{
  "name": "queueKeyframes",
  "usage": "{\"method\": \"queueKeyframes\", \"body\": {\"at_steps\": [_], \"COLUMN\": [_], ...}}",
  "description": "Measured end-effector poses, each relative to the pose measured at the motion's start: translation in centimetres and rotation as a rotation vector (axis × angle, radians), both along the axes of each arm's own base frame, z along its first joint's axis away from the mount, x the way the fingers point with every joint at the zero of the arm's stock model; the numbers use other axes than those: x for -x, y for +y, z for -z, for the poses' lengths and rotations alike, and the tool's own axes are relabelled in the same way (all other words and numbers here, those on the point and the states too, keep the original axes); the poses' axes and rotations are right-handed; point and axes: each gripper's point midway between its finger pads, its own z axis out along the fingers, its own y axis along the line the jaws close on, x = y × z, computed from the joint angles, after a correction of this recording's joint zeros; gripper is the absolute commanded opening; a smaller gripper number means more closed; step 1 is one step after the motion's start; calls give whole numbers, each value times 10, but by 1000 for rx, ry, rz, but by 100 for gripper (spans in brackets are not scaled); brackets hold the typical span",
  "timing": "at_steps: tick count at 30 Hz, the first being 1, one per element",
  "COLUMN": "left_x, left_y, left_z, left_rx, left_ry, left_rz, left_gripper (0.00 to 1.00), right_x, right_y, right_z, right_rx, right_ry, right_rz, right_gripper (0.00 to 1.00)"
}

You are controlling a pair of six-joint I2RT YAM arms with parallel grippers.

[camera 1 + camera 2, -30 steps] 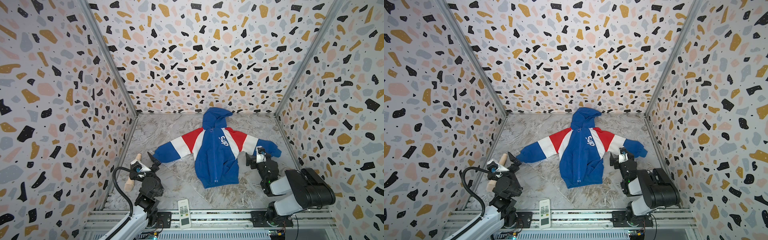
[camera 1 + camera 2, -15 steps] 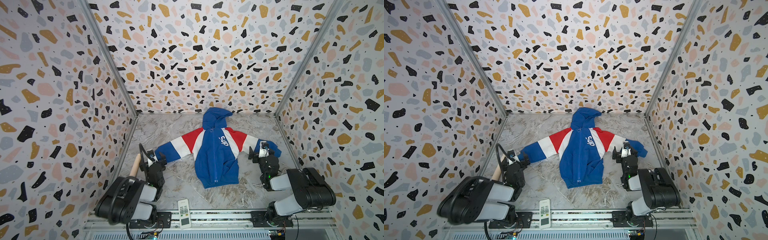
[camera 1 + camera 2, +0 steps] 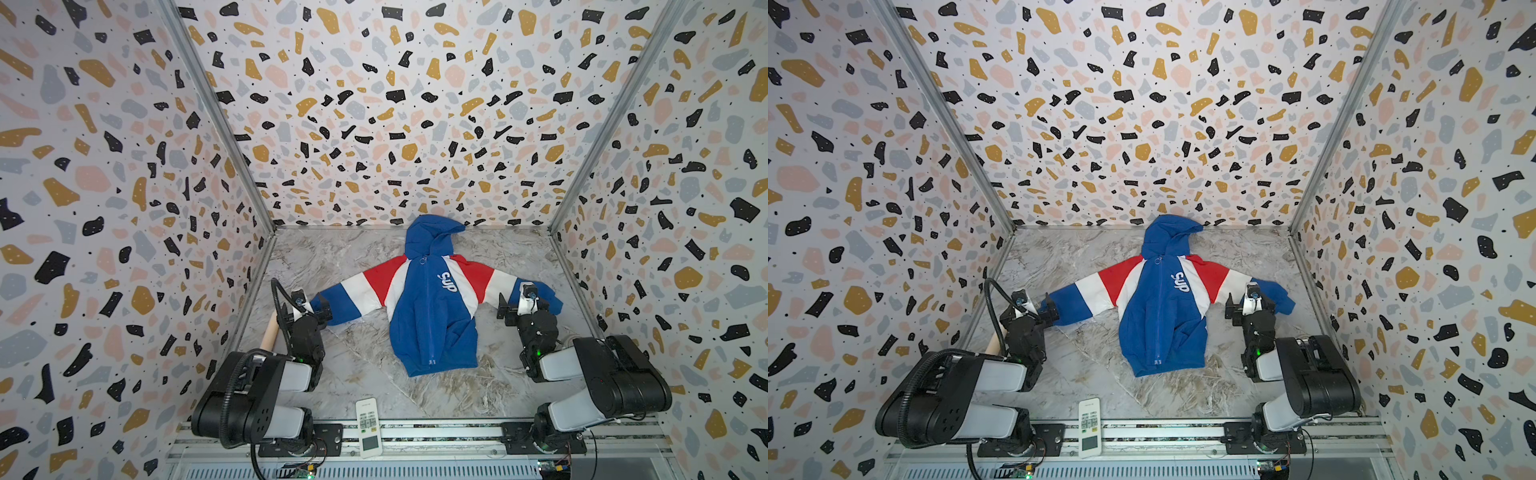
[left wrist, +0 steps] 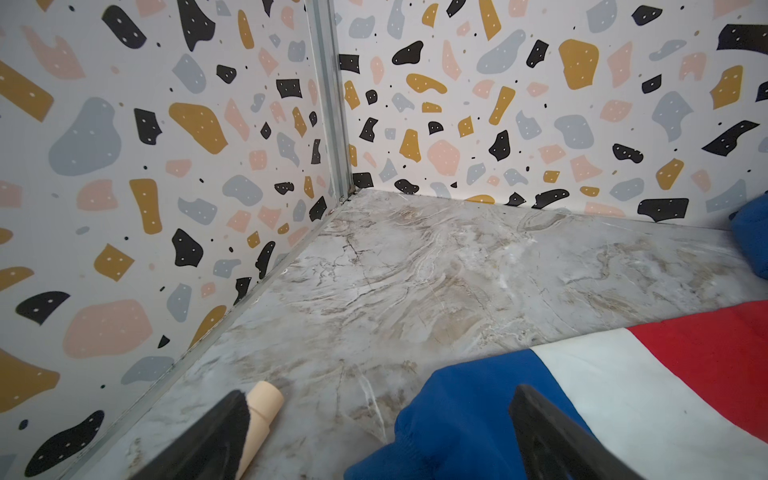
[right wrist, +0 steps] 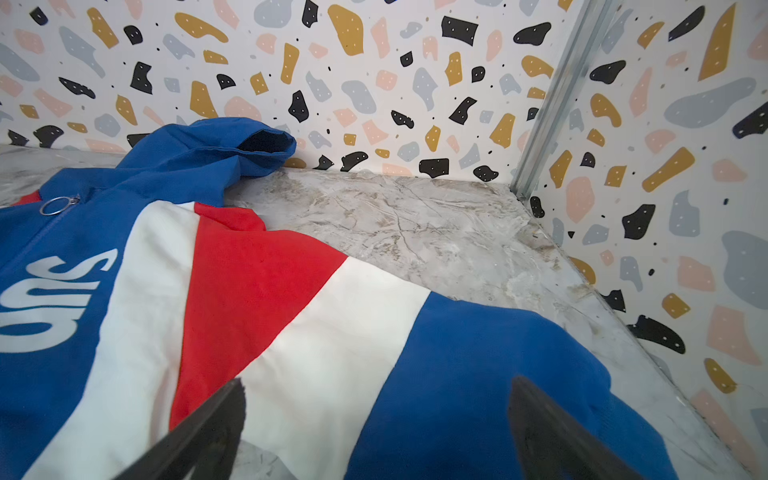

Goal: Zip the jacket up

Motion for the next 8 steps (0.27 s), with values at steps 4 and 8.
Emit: {"method": "queueKeyframes", "body": {"at_steps": [4, 8], "left_x": [0, 0], "left_y": [0, -1], "left_z": [1, 2], "left_rx": [0, 1], "left_ry": [5, 7], "left_rz": [2, 3], "left_gripper": [100, 100], "right_x": [0, 0], "right_y": [0, 0], "right_z": [0, 0], "right_rx": [0, 0], "right_ry": [1, 1], "right_rz": [0, 0], "right_gripper": [99, 99]}}
